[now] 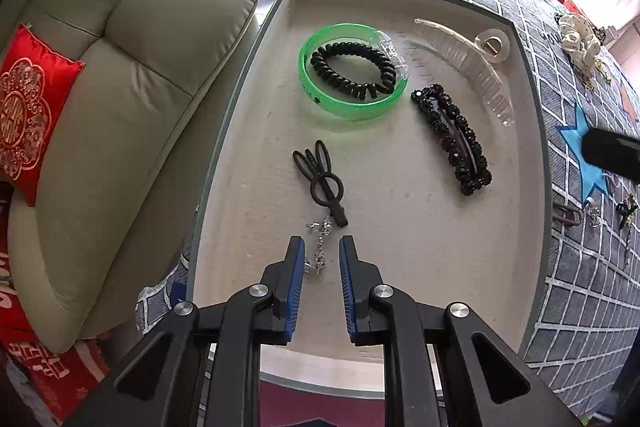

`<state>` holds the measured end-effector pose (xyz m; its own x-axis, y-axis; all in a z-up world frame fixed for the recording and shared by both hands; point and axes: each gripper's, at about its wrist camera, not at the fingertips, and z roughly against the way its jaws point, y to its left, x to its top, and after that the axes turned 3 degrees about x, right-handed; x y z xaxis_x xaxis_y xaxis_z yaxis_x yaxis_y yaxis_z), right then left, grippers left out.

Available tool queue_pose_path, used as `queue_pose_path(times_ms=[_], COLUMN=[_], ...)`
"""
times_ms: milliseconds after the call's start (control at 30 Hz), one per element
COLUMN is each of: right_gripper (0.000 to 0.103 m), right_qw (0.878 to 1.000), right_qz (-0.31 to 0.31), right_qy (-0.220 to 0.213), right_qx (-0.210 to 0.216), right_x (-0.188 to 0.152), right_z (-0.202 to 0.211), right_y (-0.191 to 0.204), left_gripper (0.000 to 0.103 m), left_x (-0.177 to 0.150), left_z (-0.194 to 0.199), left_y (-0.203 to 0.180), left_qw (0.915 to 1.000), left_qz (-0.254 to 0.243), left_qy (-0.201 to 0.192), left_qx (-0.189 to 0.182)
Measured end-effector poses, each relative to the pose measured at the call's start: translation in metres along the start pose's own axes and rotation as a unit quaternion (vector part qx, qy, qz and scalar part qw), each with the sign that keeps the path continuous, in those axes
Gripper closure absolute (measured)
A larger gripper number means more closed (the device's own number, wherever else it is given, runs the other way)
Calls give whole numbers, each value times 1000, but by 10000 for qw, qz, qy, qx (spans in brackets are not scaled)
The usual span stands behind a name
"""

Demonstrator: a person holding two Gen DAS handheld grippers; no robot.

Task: Organize jewelry
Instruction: 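Move the open right tool back over the table toward the silver star hairpin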

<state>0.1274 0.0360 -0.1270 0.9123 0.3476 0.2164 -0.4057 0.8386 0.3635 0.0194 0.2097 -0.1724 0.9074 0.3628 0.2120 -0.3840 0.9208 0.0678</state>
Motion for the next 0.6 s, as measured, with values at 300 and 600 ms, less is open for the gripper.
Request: queue_pose_path(times_ms=[300, 600], right_gripper=[41, 24], right_qw=[9990, 9965], right_qz=[-406, -767], right_qy=[-69, -100], right_qx=[-154, -311], right_x=[-25, -42], right_z=[26, 43], right_y=[-41, -82], left_gripper=[0, 0], left_x=[12, 20], left_z=[21, 37], left_y=[-5, -30], left_qw=[9989, 9980], left_qz=[-48, -283], left_qy=[-412, -561], left_qx=[205, 69])
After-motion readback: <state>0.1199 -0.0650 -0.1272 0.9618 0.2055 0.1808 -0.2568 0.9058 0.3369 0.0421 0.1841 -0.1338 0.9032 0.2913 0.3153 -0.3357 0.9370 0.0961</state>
